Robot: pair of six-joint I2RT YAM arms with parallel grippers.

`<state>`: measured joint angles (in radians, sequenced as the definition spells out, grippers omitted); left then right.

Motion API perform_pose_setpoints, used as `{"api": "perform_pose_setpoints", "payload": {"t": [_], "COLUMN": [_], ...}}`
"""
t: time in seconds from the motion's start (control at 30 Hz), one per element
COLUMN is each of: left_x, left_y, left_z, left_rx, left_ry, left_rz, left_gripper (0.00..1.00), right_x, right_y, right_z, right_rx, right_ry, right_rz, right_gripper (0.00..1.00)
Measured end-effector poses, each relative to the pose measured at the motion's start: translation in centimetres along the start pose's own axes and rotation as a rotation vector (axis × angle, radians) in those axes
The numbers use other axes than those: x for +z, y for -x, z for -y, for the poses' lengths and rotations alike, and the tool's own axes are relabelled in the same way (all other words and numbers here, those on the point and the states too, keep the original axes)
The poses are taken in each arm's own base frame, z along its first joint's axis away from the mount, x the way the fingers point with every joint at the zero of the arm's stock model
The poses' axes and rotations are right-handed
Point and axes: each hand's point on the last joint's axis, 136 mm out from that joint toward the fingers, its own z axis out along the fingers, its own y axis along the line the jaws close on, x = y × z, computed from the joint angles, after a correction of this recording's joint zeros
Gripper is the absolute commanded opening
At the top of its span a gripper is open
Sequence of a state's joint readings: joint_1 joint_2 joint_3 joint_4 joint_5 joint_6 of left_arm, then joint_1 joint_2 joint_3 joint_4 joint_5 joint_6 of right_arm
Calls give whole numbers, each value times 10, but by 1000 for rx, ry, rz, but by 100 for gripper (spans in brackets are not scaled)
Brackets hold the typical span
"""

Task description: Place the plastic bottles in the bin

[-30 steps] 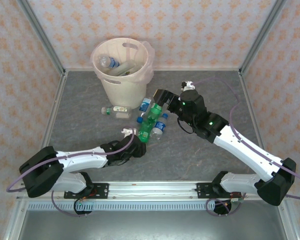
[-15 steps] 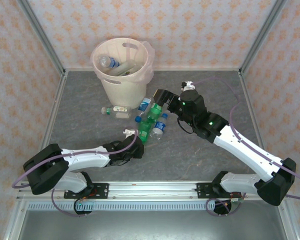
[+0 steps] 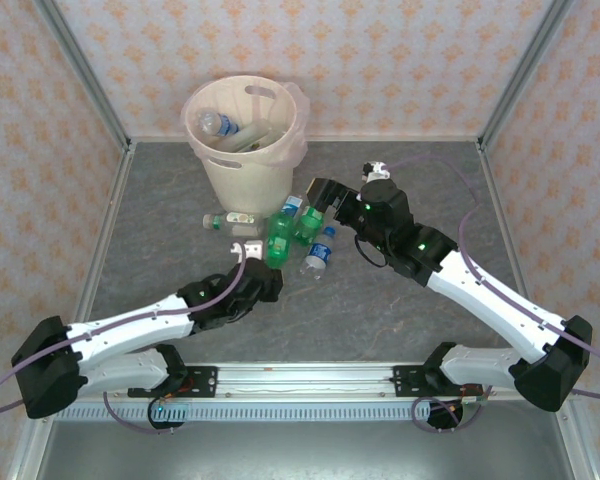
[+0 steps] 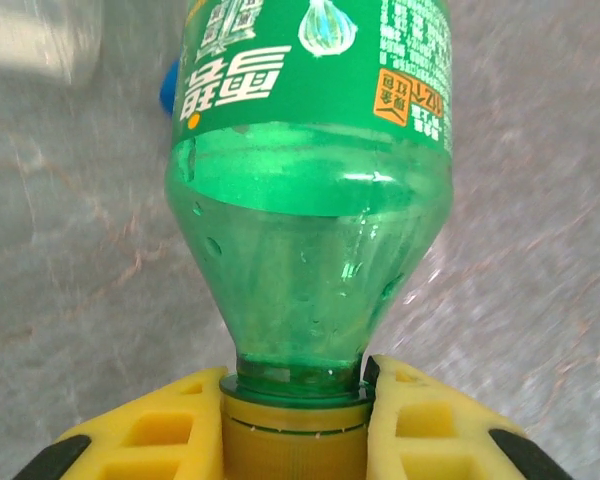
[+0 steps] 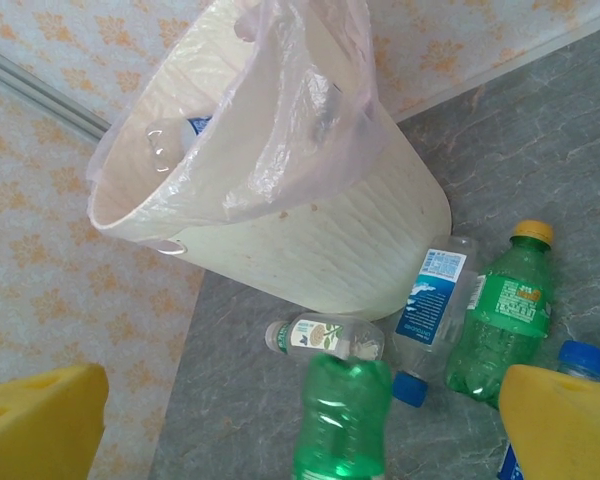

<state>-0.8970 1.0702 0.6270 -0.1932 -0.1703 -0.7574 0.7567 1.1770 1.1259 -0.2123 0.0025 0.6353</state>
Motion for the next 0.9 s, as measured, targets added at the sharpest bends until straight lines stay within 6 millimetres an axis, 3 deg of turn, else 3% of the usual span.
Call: {"api": "perform_pose_setpoints", "payload": {"t": [0.3,0.47,0.63,0.9], "left_x": [-61,-88,-89,-75], "left_y": [106,163,215,296], "left_z": [47,54,45,56], "left_rx": [-34,-80,-143,-197], "left_ry": [-67,-60,2,27], "left_rz": [261,383,467,517], "left_gripper": [18,10,12,12], "right_x": [0,0,-1,-16], "right_y": [4,5,6,17], "right_z": [-6,-7,-7,-15], "right_rx": [5,6,7,17], "right_ry": [23,28,31,65], "right_rz": [17,21,23,54], "right_gripper": [100,100,100,100]}}
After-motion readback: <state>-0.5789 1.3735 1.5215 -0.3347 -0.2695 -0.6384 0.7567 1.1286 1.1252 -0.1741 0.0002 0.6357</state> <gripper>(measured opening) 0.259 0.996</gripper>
